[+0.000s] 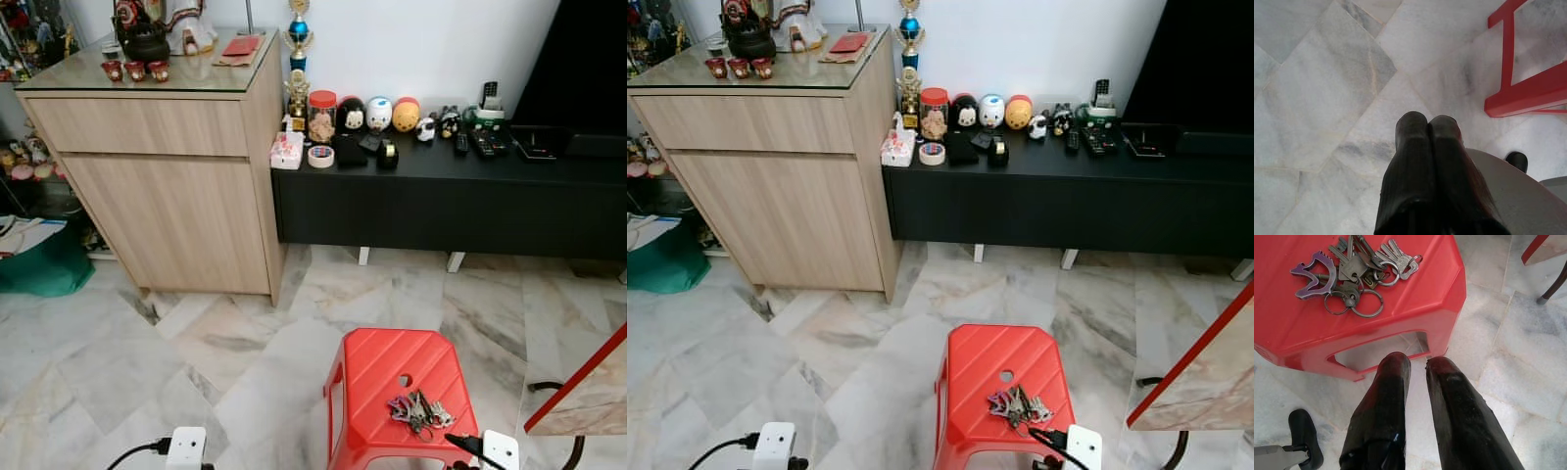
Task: Hang keys on a hook
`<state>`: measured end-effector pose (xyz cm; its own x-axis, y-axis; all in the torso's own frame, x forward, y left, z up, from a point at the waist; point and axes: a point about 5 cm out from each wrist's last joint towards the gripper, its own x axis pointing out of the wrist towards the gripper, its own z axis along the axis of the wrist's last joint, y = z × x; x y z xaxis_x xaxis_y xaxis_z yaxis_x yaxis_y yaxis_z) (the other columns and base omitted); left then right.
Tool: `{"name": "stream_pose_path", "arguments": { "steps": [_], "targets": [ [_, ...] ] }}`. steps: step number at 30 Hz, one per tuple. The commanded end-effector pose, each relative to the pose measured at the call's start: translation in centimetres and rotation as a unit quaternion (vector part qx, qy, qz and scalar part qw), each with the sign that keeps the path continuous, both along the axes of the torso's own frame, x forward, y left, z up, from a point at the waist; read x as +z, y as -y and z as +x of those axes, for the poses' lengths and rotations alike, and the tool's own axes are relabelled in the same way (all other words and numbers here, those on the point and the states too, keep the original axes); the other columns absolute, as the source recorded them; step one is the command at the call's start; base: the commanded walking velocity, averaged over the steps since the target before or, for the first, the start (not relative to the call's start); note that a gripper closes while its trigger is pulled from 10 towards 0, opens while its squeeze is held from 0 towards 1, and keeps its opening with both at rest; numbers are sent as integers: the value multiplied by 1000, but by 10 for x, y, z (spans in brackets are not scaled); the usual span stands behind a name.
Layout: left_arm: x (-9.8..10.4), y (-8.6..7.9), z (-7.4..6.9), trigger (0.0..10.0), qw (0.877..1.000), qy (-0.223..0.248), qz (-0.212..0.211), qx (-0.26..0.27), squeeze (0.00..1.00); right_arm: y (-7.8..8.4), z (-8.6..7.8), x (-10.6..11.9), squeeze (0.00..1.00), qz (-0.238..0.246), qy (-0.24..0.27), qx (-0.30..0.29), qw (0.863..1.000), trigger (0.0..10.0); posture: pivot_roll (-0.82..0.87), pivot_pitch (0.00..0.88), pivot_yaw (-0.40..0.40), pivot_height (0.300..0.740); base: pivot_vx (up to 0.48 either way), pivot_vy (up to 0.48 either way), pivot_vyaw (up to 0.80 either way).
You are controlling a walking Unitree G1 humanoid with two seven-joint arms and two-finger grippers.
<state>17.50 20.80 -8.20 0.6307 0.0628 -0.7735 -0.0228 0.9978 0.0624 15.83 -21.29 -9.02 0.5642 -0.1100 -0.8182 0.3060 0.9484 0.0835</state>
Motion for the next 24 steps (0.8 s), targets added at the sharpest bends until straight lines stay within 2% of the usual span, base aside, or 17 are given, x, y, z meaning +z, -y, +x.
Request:
{"name": "stream_pose_path", "arguments": {
  "steps": [1,11,15,24],
  "targets": [
    [5,-1,14,10000,999,-23,-25,-38,0,10,11,8,0,15,11,75,997,10000,-20,0,6,740,0,0,0],
    [5,-1,14,10000,999,-23,-25,-38,0,10,11,8,0,15,11,75,997,10000,-20,0,6,740,0,0,0],
    [7,-1,16,10000,999,-12,-26,-40,0,1,7,4,0,25,13,76,997,10000,-17,0,7,740,0,0,0],
    [8,-2,18,10000,999,-6,-28,-38,0,0,7,4,0,29,13,79,996,10000,-15,0,7,740,0,0,0]
  ]
}}
